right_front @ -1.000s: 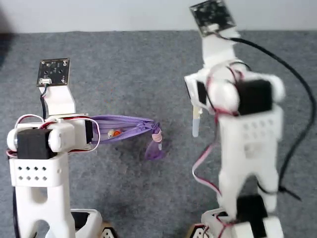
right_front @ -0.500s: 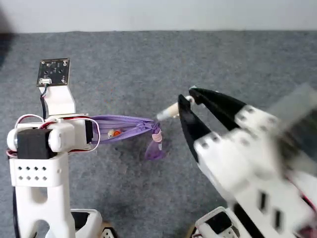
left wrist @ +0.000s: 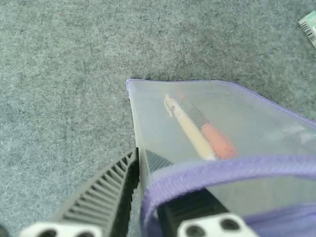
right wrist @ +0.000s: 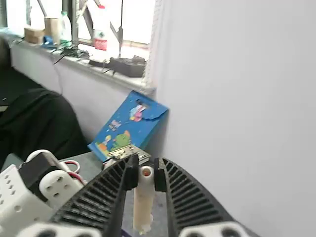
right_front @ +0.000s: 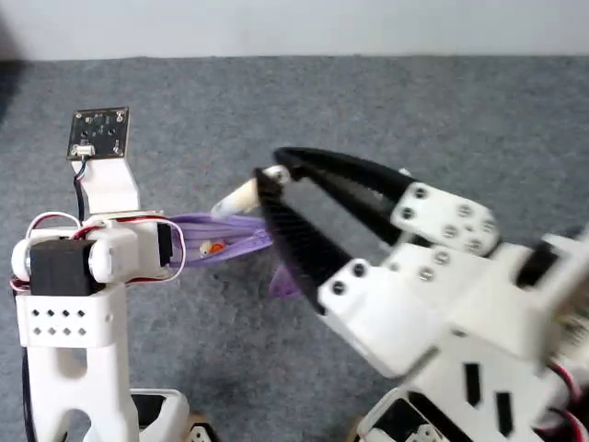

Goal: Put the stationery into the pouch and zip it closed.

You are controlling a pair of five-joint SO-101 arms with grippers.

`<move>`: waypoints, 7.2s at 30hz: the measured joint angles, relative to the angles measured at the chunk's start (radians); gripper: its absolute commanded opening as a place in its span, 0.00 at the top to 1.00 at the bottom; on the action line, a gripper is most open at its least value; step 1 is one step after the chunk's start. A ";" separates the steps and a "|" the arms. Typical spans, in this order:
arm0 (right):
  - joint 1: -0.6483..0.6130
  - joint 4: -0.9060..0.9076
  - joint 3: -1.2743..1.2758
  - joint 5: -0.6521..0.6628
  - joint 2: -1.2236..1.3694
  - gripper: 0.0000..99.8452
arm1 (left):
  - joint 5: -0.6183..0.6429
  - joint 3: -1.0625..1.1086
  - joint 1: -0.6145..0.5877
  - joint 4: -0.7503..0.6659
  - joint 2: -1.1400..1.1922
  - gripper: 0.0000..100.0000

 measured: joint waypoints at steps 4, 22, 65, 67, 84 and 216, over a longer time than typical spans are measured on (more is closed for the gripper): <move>-0.023 0.000 0.000 -0.035 0.048 0.99 | 0.000 0.000 0.000 0.000 0.000 0.99; 0.031 -0.104 0.242 -0.074 0.203 0.99 | 0.000 0.000 0.000 0.000 0.000 0.99; 0.002 -0.324 1.030 -0.167 -0.258 0.77 | 0.000 0.000 0.000 0.000 0.000 0.99; 0.002 -0.324 1.005 -0.167 -0.258 0.82 | 0.000 0.000 0.000 0.000 0.000 0.99; 0.385 -0.322 0.878 -0.164 -0.181 0.99 | 0.000 0.000 0.000 0.000 0.000 0.99; 0.626 0.416 0.153 0.157 0.721 0.99 | 0.000 0.000 0.000 0.000 0.000 0.99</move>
